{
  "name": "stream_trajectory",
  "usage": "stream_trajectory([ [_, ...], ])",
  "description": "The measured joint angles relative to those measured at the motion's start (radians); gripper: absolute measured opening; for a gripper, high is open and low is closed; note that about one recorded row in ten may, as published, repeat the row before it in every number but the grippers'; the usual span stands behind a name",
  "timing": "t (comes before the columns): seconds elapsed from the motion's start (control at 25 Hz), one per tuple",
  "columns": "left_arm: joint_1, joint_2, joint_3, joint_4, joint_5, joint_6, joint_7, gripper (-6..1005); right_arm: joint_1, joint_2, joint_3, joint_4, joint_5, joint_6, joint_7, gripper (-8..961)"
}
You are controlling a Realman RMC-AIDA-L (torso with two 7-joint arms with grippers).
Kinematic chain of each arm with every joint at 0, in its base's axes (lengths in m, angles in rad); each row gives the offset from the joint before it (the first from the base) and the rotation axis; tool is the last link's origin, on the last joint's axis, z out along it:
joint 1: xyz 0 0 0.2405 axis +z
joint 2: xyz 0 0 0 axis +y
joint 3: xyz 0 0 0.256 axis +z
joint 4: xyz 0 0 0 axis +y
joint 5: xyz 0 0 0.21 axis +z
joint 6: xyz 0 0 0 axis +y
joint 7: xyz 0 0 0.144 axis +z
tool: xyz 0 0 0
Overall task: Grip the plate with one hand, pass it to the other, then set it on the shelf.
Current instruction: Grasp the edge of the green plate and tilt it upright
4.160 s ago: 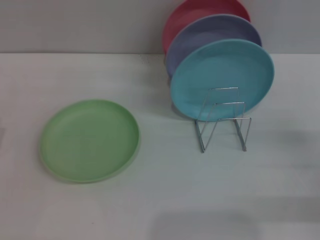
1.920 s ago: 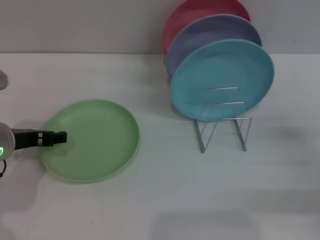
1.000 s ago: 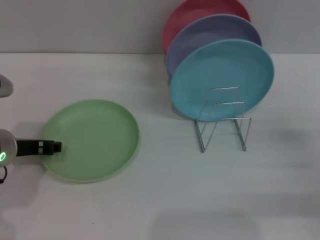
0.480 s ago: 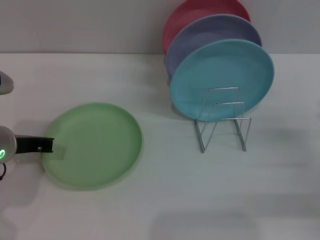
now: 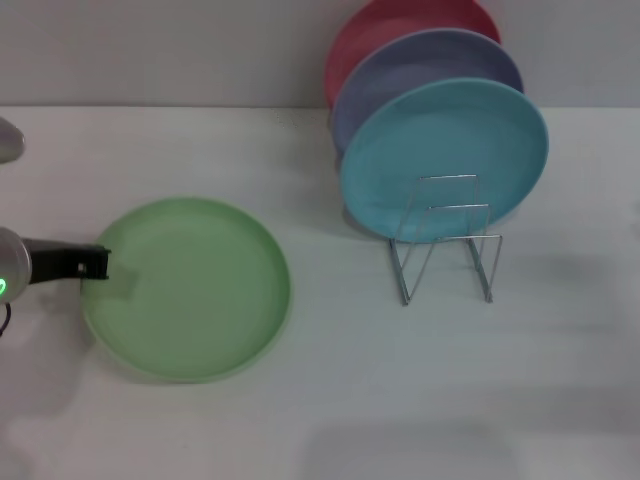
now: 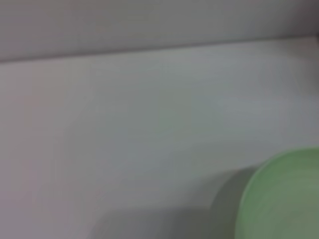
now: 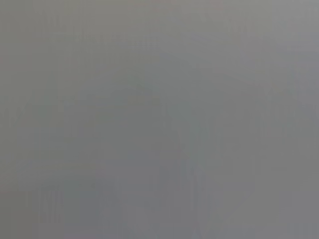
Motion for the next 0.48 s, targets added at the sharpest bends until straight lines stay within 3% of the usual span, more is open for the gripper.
stream_trajectory([
  [0.28, 0.08, 0.0, 0.023, -0.156, -0.003, 0.074, 0.029, 41, 0.006, -0.012, -0.077, 0.06, -0.006, -0.008, 0.084, 798],
  [0.44, 0.115, 0.001, 0.044, -0.208, 0.0, 0.135, 0.05, 38, 0.014, -0.028, -0.107, 0.209, -0.12, -0.107, 0.236, 798],
  [0.48, 0.12, 0.001, 0.053, -0.217, 0.002, 0.15, 0.053, 38, 0.018, -0.033, -0.108, 0.328, -0.228, -0.208, 0.349, 798],
])
